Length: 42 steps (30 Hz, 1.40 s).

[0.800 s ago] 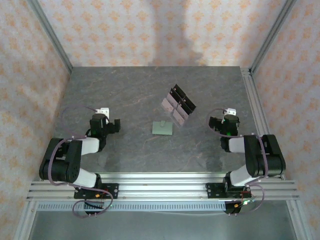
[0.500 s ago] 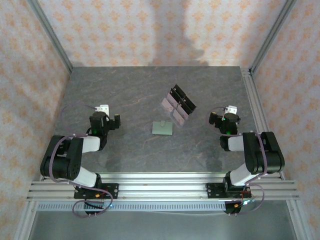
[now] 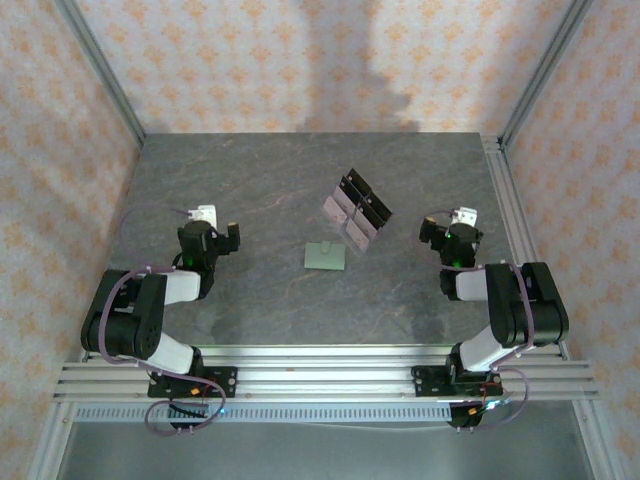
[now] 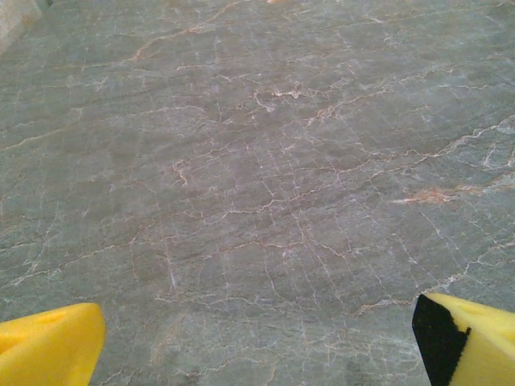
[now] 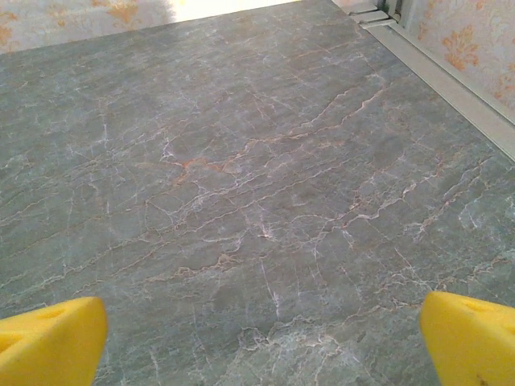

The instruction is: Put the credit cards into the card holder

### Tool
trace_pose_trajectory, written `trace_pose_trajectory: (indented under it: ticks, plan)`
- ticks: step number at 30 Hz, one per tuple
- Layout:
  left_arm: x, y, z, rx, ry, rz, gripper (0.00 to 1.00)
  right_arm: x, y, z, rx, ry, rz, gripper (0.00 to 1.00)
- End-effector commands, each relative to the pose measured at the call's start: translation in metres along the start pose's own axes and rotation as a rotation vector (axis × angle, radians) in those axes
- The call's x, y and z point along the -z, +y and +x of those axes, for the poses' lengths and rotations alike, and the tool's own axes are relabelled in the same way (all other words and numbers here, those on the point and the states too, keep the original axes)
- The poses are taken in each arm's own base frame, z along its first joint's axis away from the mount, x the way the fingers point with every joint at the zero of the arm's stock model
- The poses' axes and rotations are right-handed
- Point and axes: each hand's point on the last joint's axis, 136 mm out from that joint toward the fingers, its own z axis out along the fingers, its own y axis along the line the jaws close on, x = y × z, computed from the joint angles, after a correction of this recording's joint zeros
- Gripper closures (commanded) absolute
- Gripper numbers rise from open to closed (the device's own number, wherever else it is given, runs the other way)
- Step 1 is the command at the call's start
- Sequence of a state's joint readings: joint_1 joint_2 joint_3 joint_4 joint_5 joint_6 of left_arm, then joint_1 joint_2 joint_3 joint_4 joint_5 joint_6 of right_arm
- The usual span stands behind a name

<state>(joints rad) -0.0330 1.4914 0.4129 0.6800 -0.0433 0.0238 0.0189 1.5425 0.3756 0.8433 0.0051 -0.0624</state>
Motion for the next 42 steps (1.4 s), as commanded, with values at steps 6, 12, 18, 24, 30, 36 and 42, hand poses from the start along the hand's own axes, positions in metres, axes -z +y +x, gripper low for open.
trace_pose_trajectory:
  ticks: [6,12,18,24,30,36,42]
  plan:
    - [0.001,0.004,-0.032,0.027,-0.046,-0.040,0.00,0.019,-0.013,-0.032,-0.071,-0.131,0.060,0.01]
    - [0.018,0.020,-0.054,0.070,-0.011,-0.126,0.00,0.047,-0.030,-0.072,-0.176,-0.138,0.158,0.01]
    - [0.046,0.021,-0.093,0.246,0.025,-0.116,0.00,0.080,-0.016,-0.117,-0.533,-0.121,0.066,0.01]
    - [0.077,0.001,-0.106,0.355,0.121,-0.065,0.00,0.106,0.051,-0.119,-0.531,0.038,-0.314,0.08]
    - [0.098,-0.032,-0.075,0.373,0.288,0.015,0.00,0.136,0.115,-0.062,-0.439,0.402,-0.499,0.23]
    - [0.107,-0.041,-0.040,0.468,0.338,0.047,0.00,0.161,0.159,-0.010,-0.330,0.569,-0.528,0.24]
    - [0.109,-0.040,-0.035,0.491,0.345,0.042,0.00,0.161,0.209,0.038,-0.261,0.666,-0.543,0.27]
